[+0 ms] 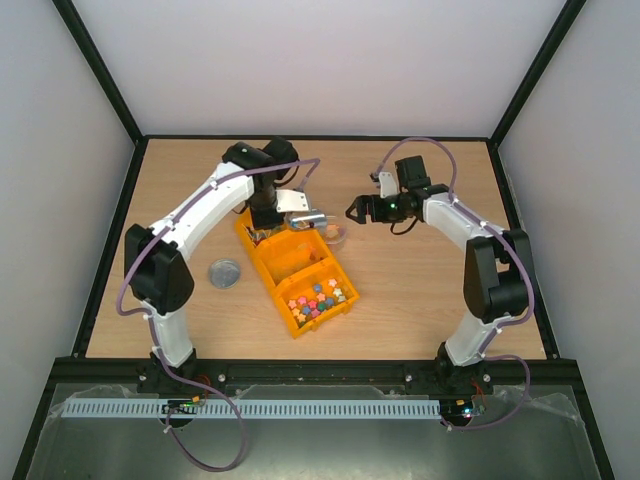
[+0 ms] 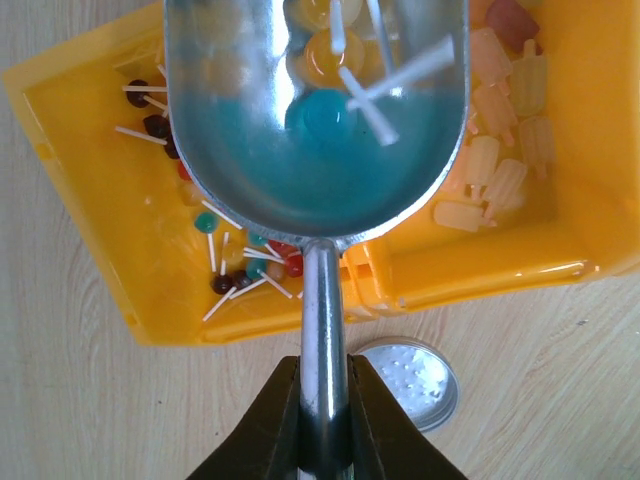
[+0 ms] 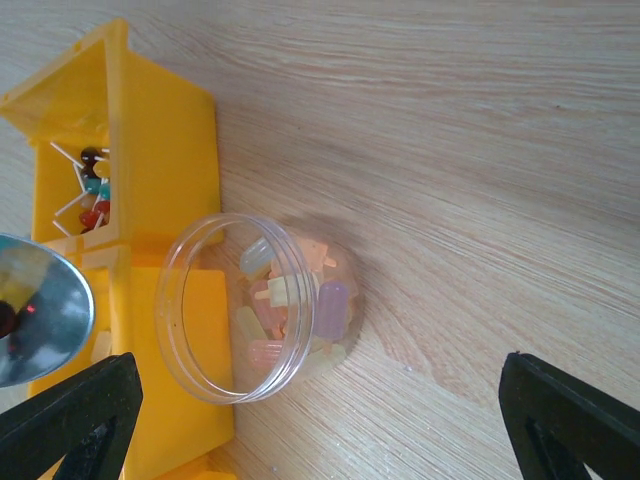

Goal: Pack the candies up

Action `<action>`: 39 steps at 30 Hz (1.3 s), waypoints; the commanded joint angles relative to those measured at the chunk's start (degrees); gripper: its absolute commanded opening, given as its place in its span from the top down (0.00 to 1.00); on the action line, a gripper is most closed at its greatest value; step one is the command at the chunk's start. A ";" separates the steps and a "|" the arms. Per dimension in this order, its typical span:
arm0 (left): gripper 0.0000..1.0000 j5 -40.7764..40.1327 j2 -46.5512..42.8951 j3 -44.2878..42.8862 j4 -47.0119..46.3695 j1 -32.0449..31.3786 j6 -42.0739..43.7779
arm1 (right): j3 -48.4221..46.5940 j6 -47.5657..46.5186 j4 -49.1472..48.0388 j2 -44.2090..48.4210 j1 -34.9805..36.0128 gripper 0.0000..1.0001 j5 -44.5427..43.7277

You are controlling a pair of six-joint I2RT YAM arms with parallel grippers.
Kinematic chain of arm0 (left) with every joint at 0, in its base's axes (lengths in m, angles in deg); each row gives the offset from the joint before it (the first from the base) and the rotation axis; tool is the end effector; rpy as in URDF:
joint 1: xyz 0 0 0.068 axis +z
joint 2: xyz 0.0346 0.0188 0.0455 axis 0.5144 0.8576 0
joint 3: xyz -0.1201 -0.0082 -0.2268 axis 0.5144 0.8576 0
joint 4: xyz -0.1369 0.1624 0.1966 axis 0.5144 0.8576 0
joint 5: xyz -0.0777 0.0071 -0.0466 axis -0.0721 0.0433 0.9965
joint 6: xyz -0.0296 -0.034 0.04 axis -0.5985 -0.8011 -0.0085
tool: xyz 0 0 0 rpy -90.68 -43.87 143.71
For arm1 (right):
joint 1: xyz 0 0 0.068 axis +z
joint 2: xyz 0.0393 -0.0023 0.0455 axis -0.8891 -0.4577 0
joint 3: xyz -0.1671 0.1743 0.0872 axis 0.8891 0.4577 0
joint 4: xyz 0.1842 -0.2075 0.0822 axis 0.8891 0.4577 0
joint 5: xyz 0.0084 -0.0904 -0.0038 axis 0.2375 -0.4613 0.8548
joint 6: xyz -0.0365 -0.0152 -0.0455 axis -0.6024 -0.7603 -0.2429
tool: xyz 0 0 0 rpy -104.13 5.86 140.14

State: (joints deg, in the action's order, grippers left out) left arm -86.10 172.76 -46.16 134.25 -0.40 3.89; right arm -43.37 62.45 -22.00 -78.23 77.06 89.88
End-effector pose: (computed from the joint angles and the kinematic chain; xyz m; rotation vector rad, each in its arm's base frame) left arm 0.3387 -0.2046 0.2800 1.7935 2.2815 0.0914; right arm 0.3893 0.1207 0.1927 -0.3990 2.3147 0.7485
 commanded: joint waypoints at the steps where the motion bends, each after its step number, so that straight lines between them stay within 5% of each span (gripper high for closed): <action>1: 0.98 -4.54 1.82 -2.50 1.45 -1.49 -1.15 | 0.08 1.28 -0.40 1.77 -0.47 0.01 -0.37; 30: 0.98 -14.86 2.87 -3.64 1.34 -5.50 1.45 | -0.83 2.58 -1.45 0.14 -1.29 0.01 1.13; 39: 0.98 -12.31 0.15 -3.68 1.38 -4.45 1.66 | -1.74 1.82 -1.29 -0.02 -1.30 0.00 3.66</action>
State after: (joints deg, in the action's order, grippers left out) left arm -99.61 175.58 -48.22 134.30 -5.51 4.85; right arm -43.41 64.38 -23.86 -78.03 76.10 90.90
